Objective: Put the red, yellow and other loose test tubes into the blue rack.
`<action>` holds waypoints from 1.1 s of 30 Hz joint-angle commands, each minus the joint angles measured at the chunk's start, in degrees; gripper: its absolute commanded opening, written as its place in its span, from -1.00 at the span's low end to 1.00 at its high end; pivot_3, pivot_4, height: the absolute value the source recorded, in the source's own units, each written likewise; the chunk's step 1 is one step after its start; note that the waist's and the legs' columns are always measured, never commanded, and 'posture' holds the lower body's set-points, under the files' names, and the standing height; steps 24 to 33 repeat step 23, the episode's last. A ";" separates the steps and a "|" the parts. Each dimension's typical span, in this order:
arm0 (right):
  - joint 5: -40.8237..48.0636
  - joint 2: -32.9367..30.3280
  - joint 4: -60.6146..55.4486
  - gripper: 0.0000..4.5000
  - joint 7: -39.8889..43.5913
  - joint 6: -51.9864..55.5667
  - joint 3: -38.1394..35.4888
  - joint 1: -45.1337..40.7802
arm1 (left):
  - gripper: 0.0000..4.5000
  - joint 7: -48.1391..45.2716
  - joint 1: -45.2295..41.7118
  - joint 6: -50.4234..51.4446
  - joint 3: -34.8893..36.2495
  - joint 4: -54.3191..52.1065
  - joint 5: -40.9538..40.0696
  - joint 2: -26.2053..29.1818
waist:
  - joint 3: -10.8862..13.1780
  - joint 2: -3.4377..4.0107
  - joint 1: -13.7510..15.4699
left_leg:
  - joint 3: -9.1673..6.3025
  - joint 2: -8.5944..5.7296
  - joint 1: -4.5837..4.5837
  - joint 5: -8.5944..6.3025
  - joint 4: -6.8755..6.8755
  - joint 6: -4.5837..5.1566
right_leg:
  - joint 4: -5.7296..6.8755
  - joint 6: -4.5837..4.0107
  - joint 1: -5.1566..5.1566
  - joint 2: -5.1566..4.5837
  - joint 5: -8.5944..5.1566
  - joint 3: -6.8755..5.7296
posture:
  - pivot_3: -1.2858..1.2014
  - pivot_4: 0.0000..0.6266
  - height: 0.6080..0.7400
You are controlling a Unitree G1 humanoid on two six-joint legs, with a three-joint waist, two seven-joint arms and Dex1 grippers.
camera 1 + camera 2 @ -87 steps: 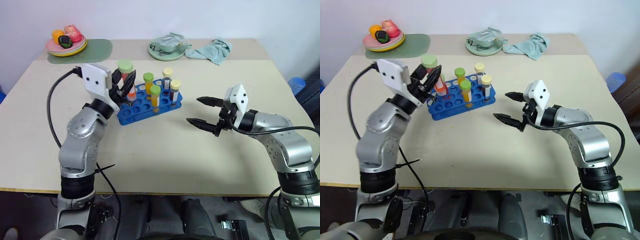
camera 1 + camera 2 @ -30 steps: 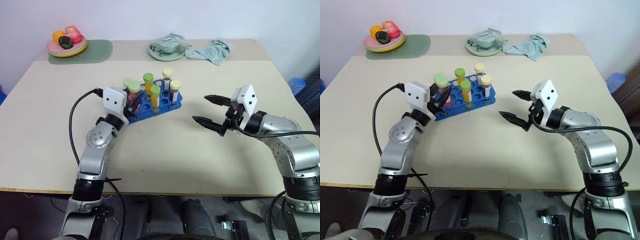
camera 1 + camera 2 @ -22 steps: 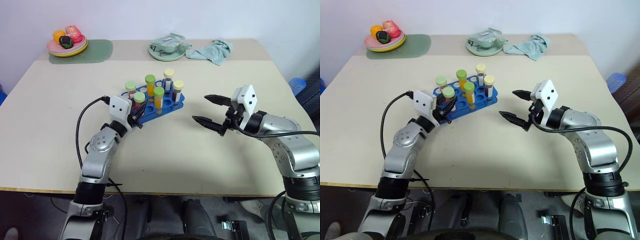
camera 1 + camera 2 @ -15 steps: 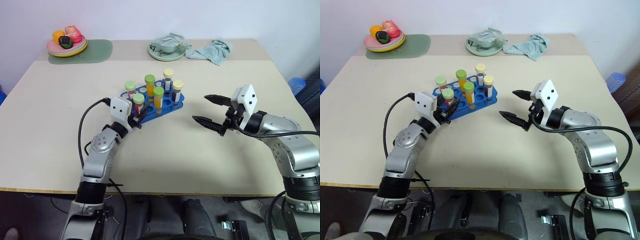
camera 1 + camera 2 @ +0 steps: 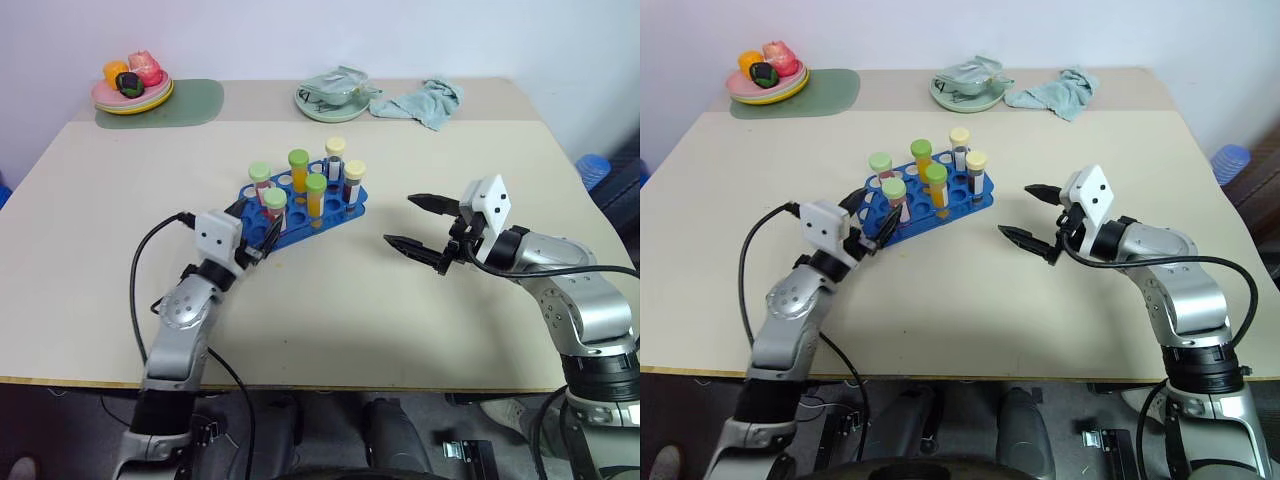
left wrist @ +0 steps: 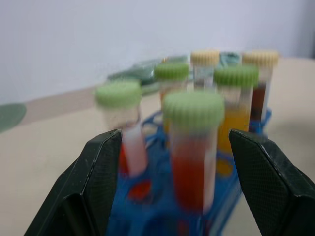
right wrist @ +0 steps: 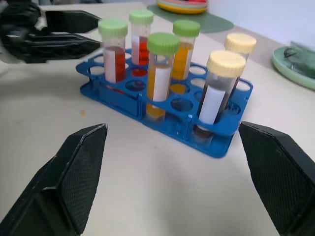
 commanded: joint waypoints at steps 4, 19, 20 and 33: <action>-1.37 -0.94 -1.19 0.94 -2.60 -3.10 -5.64 7.43 | 0.55 -11.89 7.18 0.80 4.27 -9.04 -10.38 7.54 | 0.00 0.01 0.17 | -0.01 -0.01 0.00 -0.07 -0.01 0.12 | -0.05 -0.01 0.03 -0.02 0.00 0.00 | 0.03 -0.52 1.00; 0.64 -3.61 -2.91 0.94 -1.60 -4.72 -19.56 22.91 | 0.55 -20.76 10.40 13.64 9.77 -16.55 -23.47 18.02 | -0.02 0.10 -0.12 | 0.01 0.06 0.06 -0.10 -0.07 0.16 | -0.05 -0.02 0.08 0.02 -0.01 0.00 | 0.03 -0.52 1.00; 0.83 -3.80 -2.81 0.94 -1.53 -4.58 -19.79 22.80 | 0.55 -20.97 10.26 13.90 9.69 -16.60 -23.57 18.24 | -0.02 0.10 -0.12 | 0.01 0.06 0.06 -0.10 -0.07 0.16 | -0.06 -0.02 0.08 0.02 -0.01 0.00 | 0.03 -0.52 1.00; 1.31 -4.12 -3.87 0.94 -1.62 -3.88 -19.71 22.67 | 0.55 -22.22 10.68 14.92 9.95 -17.11 -24.25 19.05 | -0.02 0.09 -0.09 | 0.01 0.06 0.06 -0.10 -0.07 0.17 | -0.08 -0.02 0.11 0.02 -0.01 0.00 | 0.03 -0.52 1.00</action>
